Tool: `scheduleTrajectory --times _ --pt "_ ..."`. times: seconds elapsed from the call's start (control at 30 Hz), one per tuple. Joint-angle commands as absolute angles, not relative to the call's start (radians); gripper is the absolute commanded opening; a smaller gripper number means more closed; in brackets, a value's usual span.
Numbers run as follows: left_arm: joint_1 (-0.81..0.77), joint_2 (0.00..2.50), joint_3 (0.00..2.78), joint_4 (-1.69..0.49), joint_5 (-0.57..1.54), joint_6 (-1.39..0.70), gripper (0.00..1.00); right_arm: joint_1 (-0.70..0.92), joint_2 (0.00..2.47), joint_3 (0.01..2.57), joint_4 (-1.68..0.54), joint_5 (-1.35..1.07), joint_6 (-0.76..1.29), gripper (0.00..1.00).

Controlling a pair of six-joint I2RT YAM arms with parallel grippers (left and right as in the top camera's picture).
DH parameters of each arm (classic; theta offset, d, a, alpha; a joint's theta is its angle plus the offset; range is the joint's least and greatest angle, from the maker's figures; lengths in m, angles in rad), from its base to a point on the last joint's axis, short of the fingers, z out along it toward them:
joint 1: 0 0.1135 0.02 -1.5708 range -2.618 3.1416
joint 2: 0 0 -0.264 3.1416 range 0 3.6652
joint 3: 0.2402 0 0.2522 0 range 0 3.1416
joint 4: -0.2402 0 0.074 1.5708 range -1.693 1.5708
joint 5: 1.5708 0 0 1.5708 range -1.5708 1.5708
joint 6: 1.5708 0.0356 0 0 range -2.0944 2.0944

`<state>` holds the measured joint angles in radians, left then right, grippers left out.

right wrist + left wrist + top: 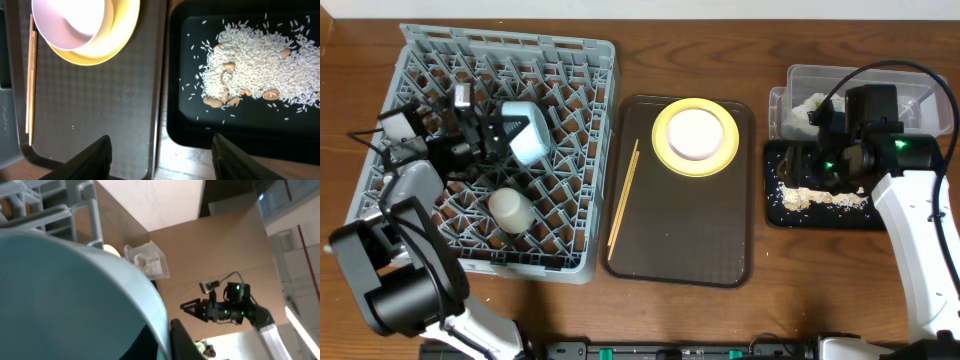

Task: Sort waste into correct bins and load items into the dishwasher
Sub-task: 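Lift the light-blue bowl and set it into the rack, then move the left gripper to the yellow plate and grasp the white bowl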

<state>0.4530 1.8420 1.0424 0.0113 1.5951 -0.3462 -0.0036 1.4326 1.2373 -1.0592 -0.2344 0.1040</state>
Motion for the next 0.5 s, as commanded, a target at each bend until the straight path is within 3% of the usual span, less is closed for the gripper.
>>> scheduleTrajectory --times 0.0,0.03,0.27,0.47 --pt "0.522 1.878 1.052 0.009 1.507 -0.346 0.38 -0.008 1.419 1.254 -1.067 -0.236 0.115 0.62" --pt "0.539 1.878 1.052 0.009 1.506 -0.346 0.49 -0.008 1.419 1.254 -1.067 -0.236 0.115 0.62" --pt "0.656 1.865 1.052 0.008 1.481 -0.381 0.81 -0.008 1.418 1.254 -1.069 -0.236 0.115 0.62" --pt "0.683 1.695 1.052 -0.004 1.339 -0.38 0.88 -0.008 1.418 1.254 -1.074 -0.236 0.115 0.61"
